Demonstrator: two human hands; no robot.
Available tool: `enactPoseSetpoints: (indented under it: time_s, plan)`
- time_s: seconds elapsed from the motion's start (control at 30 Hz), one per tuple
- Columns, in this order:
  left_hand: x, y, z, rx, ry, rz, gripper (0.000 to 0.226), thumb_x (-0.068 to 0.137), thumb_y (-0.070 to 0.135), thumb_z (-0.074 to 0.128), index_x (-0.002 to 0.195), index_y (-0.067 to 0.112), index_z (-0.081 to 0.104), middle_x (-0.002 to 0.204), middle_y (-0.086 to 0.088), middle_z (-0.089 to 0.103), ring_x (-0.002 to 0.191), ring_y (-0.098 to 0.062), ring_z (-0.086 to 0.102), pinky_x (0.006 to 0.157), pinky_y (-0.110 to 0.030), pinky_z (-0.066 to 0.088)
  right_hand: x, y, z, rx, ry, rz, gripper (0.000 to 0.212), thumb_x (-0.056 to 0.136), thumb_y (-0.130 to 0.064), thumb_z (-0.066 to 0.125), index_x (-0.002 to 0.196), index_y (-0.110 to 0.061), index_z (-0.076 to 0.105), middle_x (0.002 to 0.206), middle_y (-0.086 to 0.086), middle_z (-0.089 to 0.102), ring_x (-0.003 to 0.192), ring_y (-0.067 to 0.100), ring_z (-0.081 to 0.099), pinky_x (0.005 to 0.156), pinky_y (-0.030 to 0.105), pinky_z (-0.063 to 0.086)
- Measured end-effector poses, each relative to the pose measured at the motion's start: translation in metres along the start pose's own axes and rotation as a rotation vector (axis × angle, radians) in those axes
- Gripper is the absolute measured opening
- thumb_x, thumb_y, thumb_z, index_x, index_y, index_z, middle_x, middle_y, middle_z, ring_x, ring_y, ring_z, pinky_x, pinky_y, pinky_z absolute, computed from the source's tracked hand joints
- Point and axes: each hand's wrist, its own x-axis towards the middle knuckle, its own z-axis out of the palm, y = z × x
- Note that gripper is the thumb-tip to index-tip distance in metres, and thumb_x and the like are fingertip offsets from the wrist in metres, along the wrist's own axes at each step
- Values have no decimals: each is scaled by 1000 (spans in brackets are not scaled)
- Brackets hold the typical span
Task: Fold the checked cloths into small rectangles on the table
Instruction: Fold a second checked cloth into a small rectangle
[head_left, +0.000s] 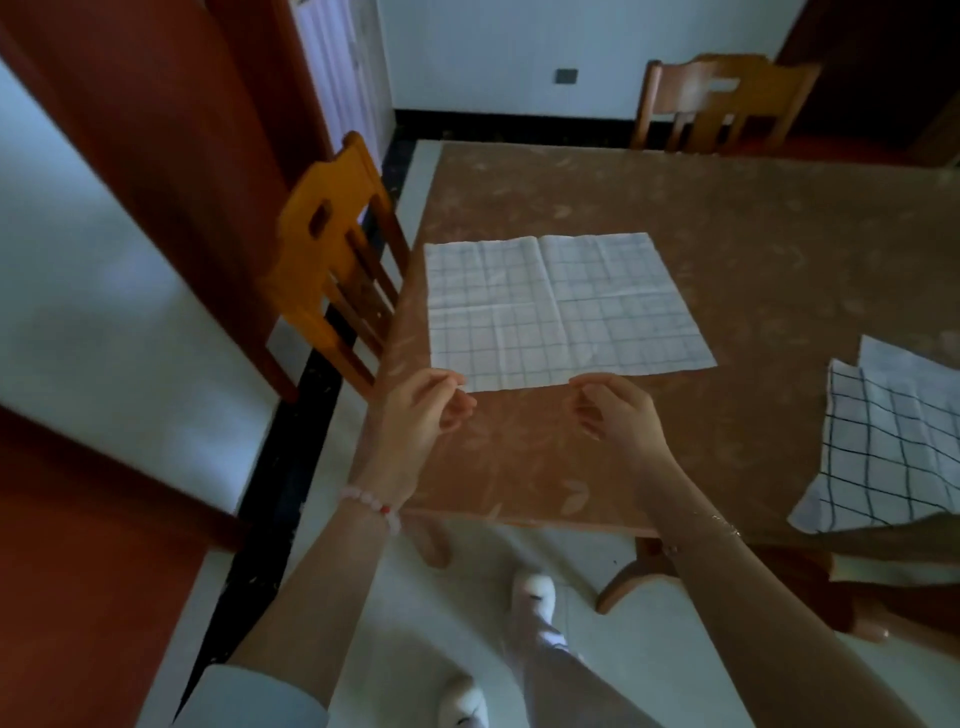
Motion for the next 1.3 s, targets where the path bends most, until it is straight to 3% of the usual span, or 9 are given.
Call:
enactPoseSetpoints:
  time_s: [0.17,0.47,0.63,0.73,0.87,0.97,1.1,1.2,1.3]
  plan:
    - [50,-1,23,3,-20,-9,16,95,11,49,91,8,65,74,0,68,71,-10,67,63,-17,52,48,-3,-8,-71,10,0,22,91,-6,48,95,-12,68,82,4,68,76,11,65,63,13,51]
    - [136,8,77,54,-58,-51,21,96,8,47,84,12,63,75,-4,67,74,-17,65,73,-31,51,150,-15,-20,-5,-13,93,24,93,-4,45,86,-14,65,76,3,65,76,17,62,71,26,50]
    - [166,8,100,80,-107,-70,19,96,4,47,84,8,62,71,-2,66,66,-11,64,67,-27,50,182,-12,-24,-42,19,99,23,92,-6,47,83,-17,66,74,0,67,76,16,64,74,29,51]
    - [181,4,106,100,-128,-92,19,95,3,47,84,9,62,72,-1,66,67,-11,63,67,-26,49,194,-3,-25,-139,25,93,22,92,-8,48,86,-20,65,77,-2,68,80,17,65,76,30,52]
    - [193,-11,105,245,-159,-105,20,93,4,48,81,14,62,78,0,66,74,-13,61,69,-24,46,198,14,-26,-415,19,35,19,92,-13,51,104,-21,63,90,-6,65,76,13,58,64,21,44]
    - [196,-25,99,551,-236,-25,17,94,13,49,97,16,65,102,5,64,100,-11,57,80,-13,39,200,29,-30,-753,-19,-142,32,92,-15,53,124,-20,56,120,-3,57,113,15,50,89,22,38]
    - [199,-51,86,1166,-442,245,46,99,28,40,143,18,35,152,3,28,142,-17,16,112,-28,13,208,42,-29,-1034,-166,-135,53,97,-29,45,147,-21,27,154,-1,24,143,16,15,114,34,19]
    - [198,-67,82,1324,-530,266,62,99,42,34,150,22,4,158,7,-4,145,-17,-10,116,-38,-5,214,53,-22,-1219,-243,-133,60,100,-37,32,151,-22,3,159,-2,-3,145,17,-8,117,38,0]
    - [196,-83,77,1370,-596,239,68,97,51,25,149,22,-8,151,9,-23,143,-18,-18,114,-41,-12,215,64,-17,-1295,-293,-147,61,100,-40,25,150,-19,-5,158,0,-13,144,18,-15,116,38,-7]
